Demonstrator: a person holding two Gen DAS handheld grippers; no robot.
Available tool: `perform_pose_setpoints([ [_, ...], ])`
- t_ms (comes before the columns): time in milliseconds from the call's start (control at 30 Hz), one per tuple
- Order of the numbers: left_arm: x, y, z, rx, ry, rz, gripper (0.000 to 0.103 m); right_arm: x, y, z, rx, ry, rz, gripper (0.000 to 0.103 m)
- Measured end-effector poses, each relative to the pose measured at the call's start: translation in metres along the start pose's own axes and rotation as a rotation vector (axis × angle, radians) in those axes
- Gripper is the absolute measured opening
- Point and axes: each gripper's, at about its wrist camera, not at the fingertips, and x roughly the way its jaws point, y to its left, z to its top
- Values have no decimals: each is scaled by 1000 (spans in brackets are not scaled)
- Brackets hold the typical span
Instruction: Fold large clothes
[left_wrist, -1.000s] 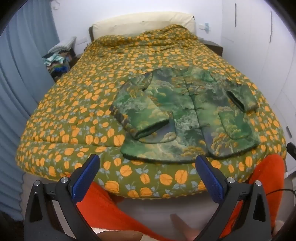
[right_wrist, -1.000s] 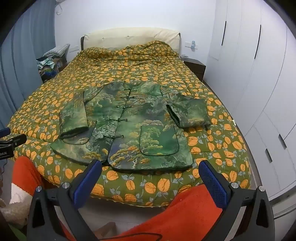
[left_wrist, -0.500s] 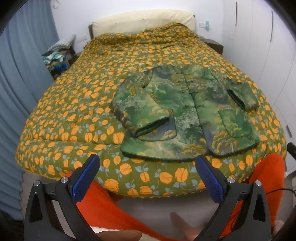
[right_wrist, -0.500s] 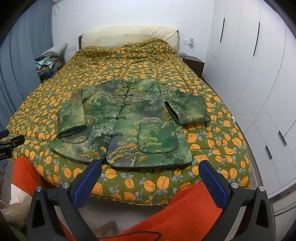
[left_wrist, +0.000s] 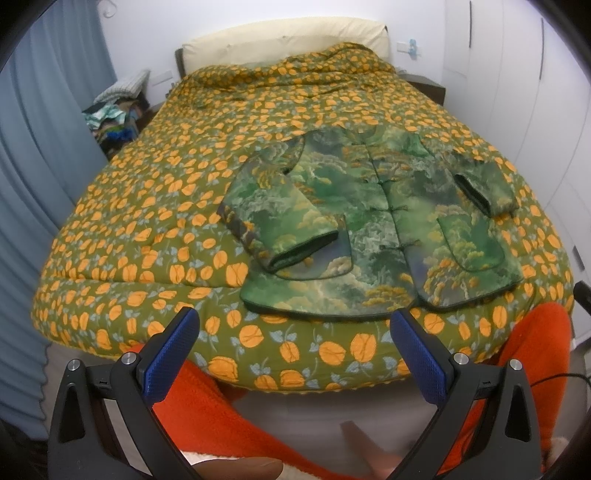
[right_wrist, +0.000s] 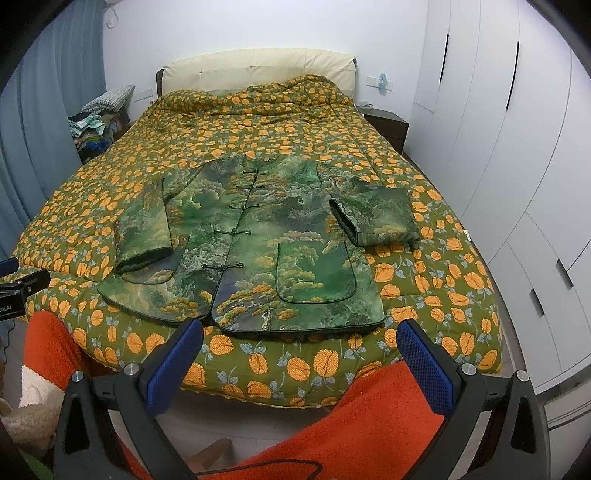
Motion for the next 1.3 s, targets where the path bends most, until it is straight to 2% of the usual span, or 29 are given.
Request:
perform_pose_setpoints([
  [1300,12,-12,-1,43,15,5,103,10,-7,0,13,22,-7,103],
])
